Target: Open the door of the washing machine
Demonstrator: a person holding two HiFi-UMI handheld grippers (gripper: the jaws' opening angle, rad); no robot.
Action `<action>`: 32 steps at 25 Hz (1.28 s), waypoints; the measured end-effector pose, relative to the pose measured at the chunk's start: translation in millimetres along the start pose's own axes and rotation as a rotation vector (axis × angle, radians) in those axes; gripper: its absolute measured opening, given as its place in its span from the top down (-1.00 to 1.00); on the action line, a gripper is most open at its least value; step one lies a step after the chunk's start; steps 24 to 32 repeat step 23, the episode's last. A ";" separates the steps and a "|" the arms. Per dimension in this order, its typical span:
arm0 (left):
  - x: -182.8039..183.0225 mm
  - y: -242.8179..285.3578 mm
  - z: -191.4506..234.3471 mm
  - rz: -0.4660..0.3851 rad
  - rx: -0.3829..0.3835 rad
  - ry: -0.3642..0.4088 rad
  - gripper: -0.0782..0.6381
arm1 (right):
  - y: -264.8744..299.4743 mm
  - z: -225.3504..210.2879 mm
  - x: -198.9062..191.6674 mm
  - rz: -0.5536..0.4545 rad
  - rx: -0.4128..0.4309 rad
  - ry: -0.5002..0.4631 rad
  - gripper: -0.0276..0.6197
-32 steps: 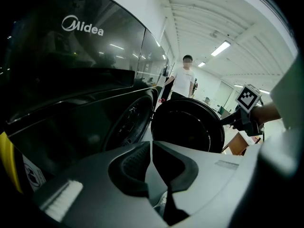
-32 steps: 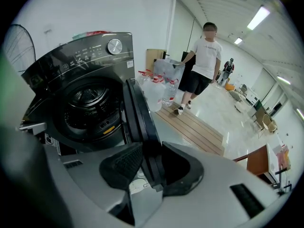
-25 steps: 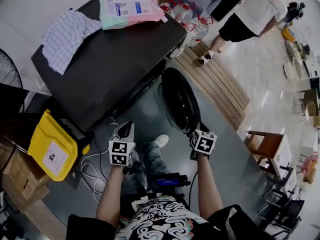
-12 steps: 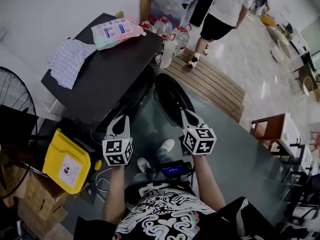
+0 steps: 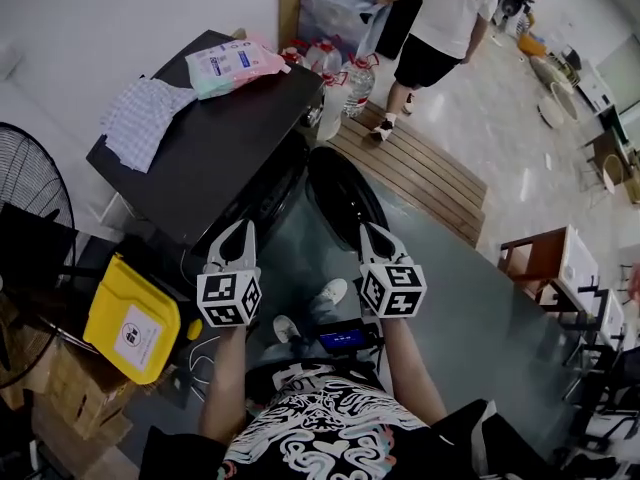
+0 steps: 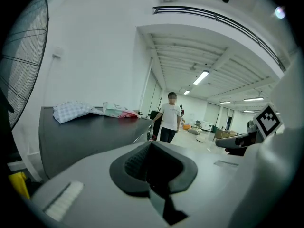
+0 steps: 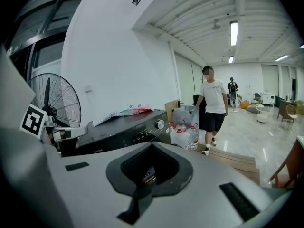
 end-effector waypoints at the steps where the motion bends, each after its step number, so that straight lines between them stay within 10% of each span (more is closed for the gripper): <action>1: -1.1 -0.3 -0.5 0.004 0.001 0.003 0.78 | -1.0 -0.9 -0.6 -0.002 -0.005 0.001 0.91; 32: -9.9 -1.5 7.4 0.010 0.049 0.011 0.78 | 8.1 6.0 -8.7 0.018 0.051 0.008 0.91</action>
Point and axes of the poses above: the fingertips, and each gripper's own axes: y forward along the fingers, z to its left, x out of its top, the point moved 3 cm from there along -y, backward along the fingers, and after that the axes turned 6 degrees about y, right-handed, at the moved point
